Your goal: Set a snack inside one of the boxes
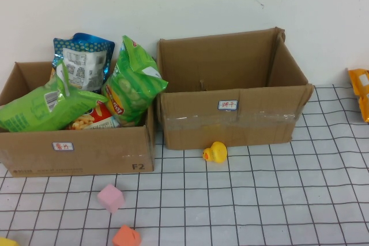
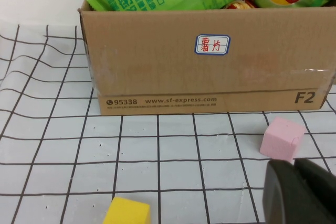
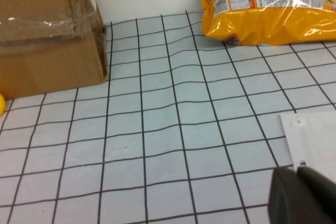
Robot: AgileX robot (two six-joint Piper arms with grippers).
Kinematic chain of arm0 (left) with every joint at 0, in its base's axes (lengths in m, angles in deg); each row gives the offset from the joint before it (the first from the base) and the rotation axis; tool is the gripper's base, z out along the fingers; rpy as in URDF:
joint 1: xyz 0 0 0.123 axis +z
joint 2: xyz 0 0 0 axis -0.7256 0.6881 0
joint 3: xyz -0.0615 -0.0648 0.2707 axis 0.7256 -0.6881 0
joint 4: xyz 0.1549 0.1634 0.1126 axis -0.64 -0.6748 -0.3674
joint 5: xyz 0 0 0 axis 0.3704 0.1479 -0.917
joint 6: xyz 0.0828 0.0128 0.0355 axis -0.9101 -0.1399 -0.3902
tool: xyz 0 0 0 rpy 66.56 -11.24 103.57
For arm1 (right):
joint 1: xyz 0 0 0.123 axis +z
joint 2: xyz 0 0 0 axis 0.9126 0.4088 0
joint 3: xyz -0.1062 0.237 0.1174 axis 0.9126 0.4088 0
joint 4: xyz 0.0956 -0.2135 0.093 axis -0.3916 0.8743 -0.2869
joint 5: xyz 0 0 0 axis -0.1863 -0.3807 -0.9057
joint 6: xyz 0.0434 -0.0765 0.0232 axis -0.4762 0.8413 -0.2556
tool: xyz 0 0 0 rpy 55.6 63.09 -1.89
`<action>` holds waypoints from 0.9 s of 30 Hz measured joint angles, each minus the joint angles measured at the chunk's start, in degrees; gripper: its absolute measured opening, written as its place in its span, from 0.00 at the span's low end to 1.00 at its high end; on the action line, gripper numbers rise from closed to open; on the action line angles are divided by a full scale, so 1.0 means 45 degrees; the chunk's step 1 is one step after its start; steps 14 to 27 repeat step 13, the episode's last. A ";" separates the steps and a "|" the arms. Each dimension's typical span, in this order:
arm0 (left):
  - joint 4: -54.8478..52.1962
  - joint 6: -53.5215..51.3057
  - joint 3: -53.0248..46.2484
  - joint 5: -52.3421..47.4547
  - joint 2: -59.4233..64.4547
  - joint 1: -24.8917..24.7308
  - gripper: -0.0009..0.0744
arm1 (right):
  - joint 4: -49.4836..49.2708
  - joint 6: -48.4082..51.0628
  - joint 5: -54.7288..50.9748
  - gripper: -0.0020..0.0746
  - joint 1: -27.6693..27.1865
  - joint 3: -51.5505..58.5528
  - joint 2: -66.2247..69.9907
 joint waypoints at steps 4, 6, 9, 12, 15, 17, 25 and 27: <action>0.0000 0.0000 0.0000 -0.0029 0.0000 0.0000 0.01 | 0.0000 0.0000 0.0000 0.03 0.0000 0.0000 0.0000; 0.0000 0.0000 0.0000 -0.0050 0.0000 0.0000 0.01 | 0.0000 0.0000 0.0000 0.03 0.0000 0.0000 0.0000; 0.0000 0.0000 0.0000 -0.0050 0.0000 0.0000 0.01 | 0.0000 0.0000 0.0000 0.03 0.0000 0.0000 0.0000; 0.0000 0.0000 0.0000 -0.0056 0.0000 0.0000 0.01 | 0.0000 0.0000 0.0000 0.03 0.0000 0.0000 0.0000; 0.0000 0.0000 0.0000 -0.0080 0.0000 0.0000 0.01 | 0.0000 0.0000 0.0000 0.03 0.0000 0.0000 0.0000; 0.0000 0.0000 0.0000 -0.0080 0.0000 0.0000 0.01 | 0.0000 0.0000 0.0000 0.03 0.0000 0.0000 0.0000; 0.0000 0.0000 0.0000 -0.0080 0.0000 0.0000 0.01 | 0.0000 0.0000 0.0000 0.03 0.0000 0.0000 0.0000; 0.0000 0.0000 0.0000 -0.0080 0.0000 0.0000 0.01 | 0.0000 0.0000 0.0000 0.03 0.0000 0.0000 0.0000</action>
